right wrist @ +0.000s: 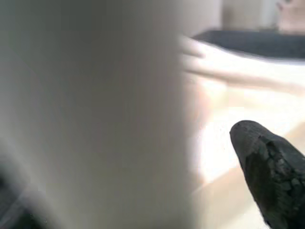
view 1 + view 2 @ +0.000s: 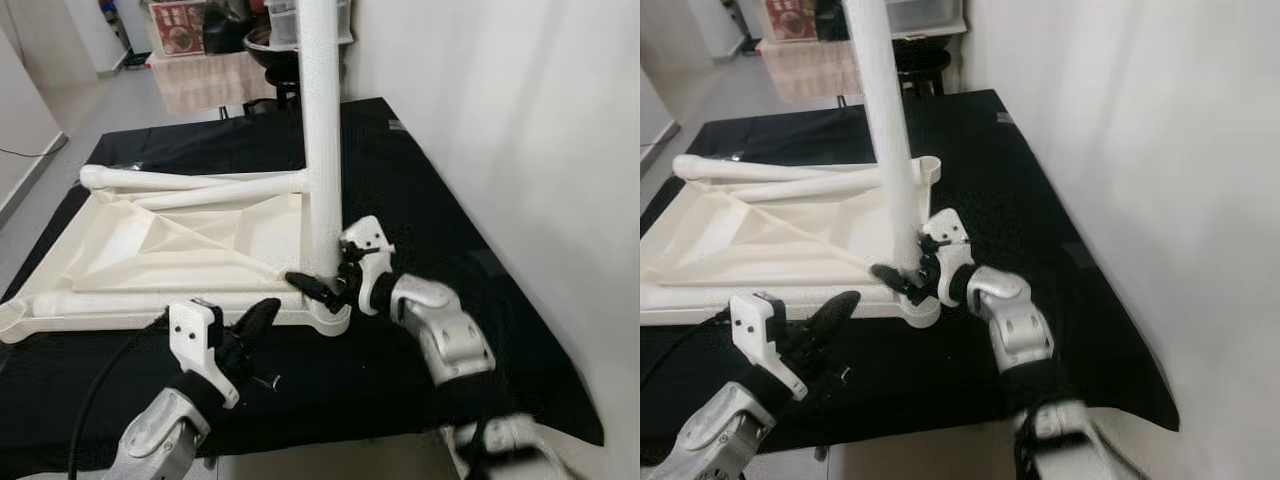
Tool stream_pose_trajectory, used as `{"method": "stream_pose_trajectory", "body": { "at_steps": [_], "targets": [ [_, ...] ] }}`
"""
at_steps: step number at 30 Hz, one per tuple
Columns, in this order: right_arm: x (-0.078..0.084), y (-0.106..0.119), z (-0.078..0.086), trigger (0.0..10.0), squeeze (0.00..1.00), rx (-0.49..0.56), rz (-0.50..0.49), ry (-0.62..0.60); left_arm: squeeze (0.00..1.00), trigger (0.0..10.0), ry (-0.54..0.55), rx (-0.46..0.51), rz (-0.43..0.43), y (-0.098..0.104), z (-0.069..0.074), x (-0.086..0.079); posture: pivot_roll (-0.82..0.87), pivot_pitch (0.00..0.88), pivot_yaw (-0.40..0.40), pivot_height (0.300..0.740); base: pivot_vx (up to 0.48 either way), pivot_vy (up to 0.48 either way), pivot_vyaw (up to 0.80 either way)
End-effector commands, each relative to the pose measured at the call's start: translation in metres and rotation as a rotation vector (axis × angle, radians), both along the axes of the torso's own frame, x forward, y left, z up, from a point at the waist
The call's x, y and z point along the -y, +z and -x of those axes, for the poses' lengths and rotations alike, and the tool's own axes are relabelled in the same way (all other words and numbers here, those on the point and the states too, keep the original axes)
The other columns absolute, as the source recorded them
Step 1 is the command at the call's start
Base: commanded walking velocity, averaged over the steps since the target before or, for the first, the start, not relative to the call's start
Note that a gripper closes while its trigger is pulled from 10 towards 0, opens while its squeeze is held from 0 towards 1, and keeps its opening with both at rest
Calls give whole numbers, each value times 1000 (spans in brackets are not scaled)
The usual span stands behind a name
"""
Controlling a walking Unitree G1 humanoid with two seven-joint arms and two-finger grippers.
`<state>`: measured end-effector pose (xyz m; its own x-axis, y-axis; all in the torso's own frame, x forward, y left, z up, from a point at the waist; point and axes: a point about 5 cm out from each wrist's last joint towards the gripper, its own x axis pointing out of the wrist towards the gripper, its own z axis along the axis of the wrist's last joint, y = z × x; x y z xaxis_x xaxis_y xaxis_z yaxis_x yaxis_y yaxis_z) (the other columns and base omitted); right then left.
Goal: Building children table
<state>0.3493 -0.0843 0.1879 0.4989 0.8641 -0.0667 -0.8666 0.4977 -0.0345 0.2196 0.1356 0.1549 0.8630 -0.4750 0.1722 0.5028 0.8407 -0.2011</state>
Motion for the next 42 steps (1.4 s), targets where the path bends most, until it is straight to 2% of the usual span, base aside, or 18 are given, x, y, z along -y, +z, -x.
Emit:
{"method": "stream_pose_trajectory", "body": {
  "at_steps": [1, 2, 4, 5, 8, 9, 10, 11, 22, 27, 28, 29, 30, 32, 38, 39, 40, 42],
  "targets": [
    [-4, -1, 1, 10000, 1000, -9, -25, 107, 0, 10000, 12, -16, -22, -5, 1, -2, -77, 63, 32, 740, 0, 0, 0],
    [-3, 2, -1, 10000, 592, -19, -21, 166, 0, 10000, 13, -17, -26, -5, 1, -2, -75, 61, 30, 740, 0, 0, 0],
    [-3, 4, -2, 10000, 592, -39, -17, 214, 0, 10000, 14, -17, -31, -5, 1, -2, -73, 59, 31, 740, 0, 0, 0],
    [-2, 5, -2, 10000, 0, -57, -9, 279, 0, 10000, 14, -18, -38, -6, 1, -1, -69, 57, 30, 740, 0, 0, 0],
    [-1, 5, -2, 10000, 0, -102, 3, 354, 0, 10000, 14, -19, -47, -6, 2, -1, -66, 54, 29, 740, 0, 0, 0],
    [0, 3, -3, 4235, 0, -116, 16, 367, 0, 10000, 14, -20, -49, -6, 2, 0, -64, 53, 28, 740, 0, 0, 0],
    [1, 2, -5, 4235, 0, -126, 24, 375, 0, 10000, 14, -20, -50, -6, 2, 0, -64, 53, 28, 740, 0, 0, 0],
    [2, 0, -7, 0, 0, -133, 32, 366, 0, 10000, 14, -20, -52, -6, 2, 0, -63, 56, 29, 740, 0, 0, 0],
    [20, 2, -12, 0, 0, -98, 16, 311, 0, 10000, 16, -18, -57, -5, 2, 1, -71, 71, 37, 740, 0, 0, 0],
    [39, -8, -7, 0, 0, -74, 88, 127, 0, 10000, 16, -19, -58, -5, 3, 0, -75, 79, 30, 740, 0, 0, 0],
    [34, -16, -11, 0, 0, -40, 46, -244, 0, 10000, 17, -19, -59, -5, 3, -2, -62, 79, 18, 740, 0, 0, 0],
    [19, -32, 11, 0, 0, -69, 30, -358, 0, 10000, 18, -19, -63, -4, 3, -3, -58, 88, 32, 740, 0, 0, 0],
    [19, -32, 11, 0, 0, -69, 30, -358, 0, 10000, 18, -19, -63, -4, 3, -3, -58, 88, 32, 740, 0, 0, 0],
    [6, -41, 42, 0, 0, -85, -4, -468, 0, 10000, 20, -20, -75, -4, 3, -4, -55, 87, 56, 740, 0, 0, 0],
    [17, -33, 20, 0, 0, -55, 2, -476, 0, 10000, 5, -27, -67, -5, 2, -5, -58, 76, 43, 740, 0, 0, 0],
    [17, -31, 16, 902, 0, -50, 13, -478, 0, 10000, 3, -27, -67, -5, 2, -5, -62, 73, 46, 740, 0, 0, 0],
    [16, -27, 10, 10000, 0, -42, 8, -471, 0, 10000, 8, -26, -67, -5, 1, -5, -58, 71, 46, 740, 0, 0, 0],
    [16, -18, 2, 10000, 47, -26, -8, -475, 0, 10000, 18, -25, -64, -5, 1, -5, -55, 70, 46, 740, 0, 0, 0]
  ]
}}
